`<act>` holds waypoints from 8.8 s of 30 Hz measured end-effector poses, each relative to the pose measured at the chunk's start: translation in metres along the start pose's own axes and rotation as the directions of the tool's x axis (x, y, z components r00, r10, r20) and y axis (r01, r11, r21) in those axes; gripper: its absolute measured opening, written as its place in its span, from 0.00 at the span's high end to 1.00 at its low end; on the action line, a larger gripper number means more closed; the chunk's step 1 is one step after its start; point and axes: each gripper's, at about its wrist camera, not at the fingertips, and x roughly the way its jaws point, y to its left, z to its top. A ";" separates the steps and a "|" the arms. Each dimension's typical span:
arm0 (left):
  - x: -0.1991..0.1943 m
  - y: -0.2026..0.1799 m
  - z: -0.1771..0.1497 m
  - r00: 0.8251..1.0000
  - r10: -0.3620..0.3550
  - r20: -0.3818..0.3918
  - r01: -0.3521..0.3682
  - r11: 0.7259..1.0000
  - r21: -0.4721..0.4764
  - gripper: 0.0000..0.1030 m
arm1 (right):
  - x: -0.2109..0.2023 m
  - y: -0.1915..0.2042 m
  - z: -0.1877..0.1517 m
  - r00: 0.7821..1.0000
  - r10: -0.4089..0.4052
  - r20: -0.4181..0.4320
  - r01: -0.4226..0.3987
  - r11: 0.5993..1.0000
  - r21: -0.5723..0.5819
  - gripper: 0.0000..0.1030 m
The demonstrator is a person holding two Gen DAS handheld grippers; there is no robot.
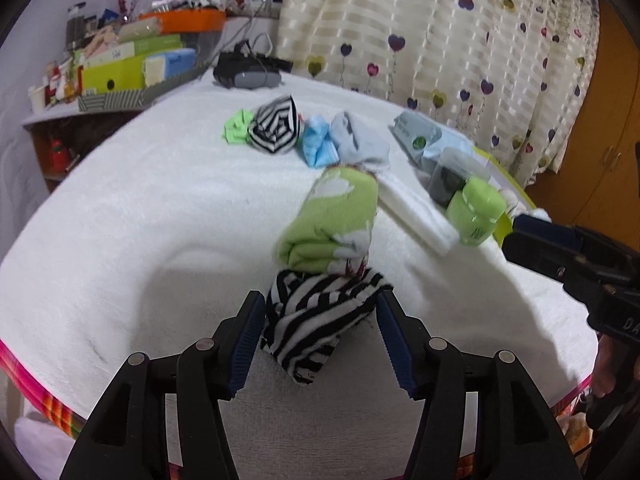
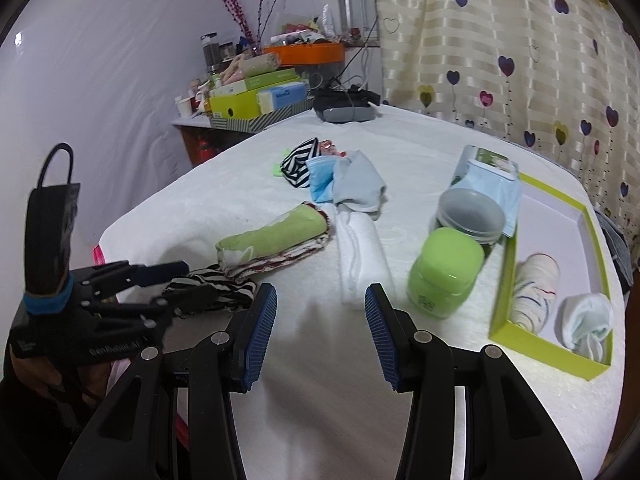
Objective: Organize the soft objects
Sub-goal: 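Grasp the black-and-white striped sock with the left tool while the right tool grasps the green rabbit sock, then carry both socks into the lime-green box and open both tools, then withdraw both tools from the box toward the white sock on the table, then grasp the long white sock with the left tool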
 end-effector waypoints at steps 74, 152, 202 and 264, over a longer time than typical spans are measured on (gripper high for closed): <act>-0.031 -0.045 0.072 0.979 0.029 0.203 -0.020 0.999 -0.050 0.87 | -0.017 -0.036 0.047 0.981 0.124 0.152 -0.147 0.977 0.155 0.79; 0.132 -0.287 0.138 0.978 -0.203 -0.044 0.207 0.947 0.247 0.65 | -0.043 -0.291 -0.011 0.978 -0.165 0.131 0.070 0.841 0.536 0.55; -0.014 -0.116 0.081 0.981 -0.142 0.134 0.135 0.989 0.061 0.65 | -0.079 -0.102 0.006 0.977 -0.110 0.182 0.061 0.965 0.255 0.53; 0.067 -0.074 0.074 1.000 0.022 0.005 -0.022 0.999 -0.049 0.84 | -0.015 -0.084 0.037 0.995 -0.014 0.100 -0.002 0.987 0.159 0.53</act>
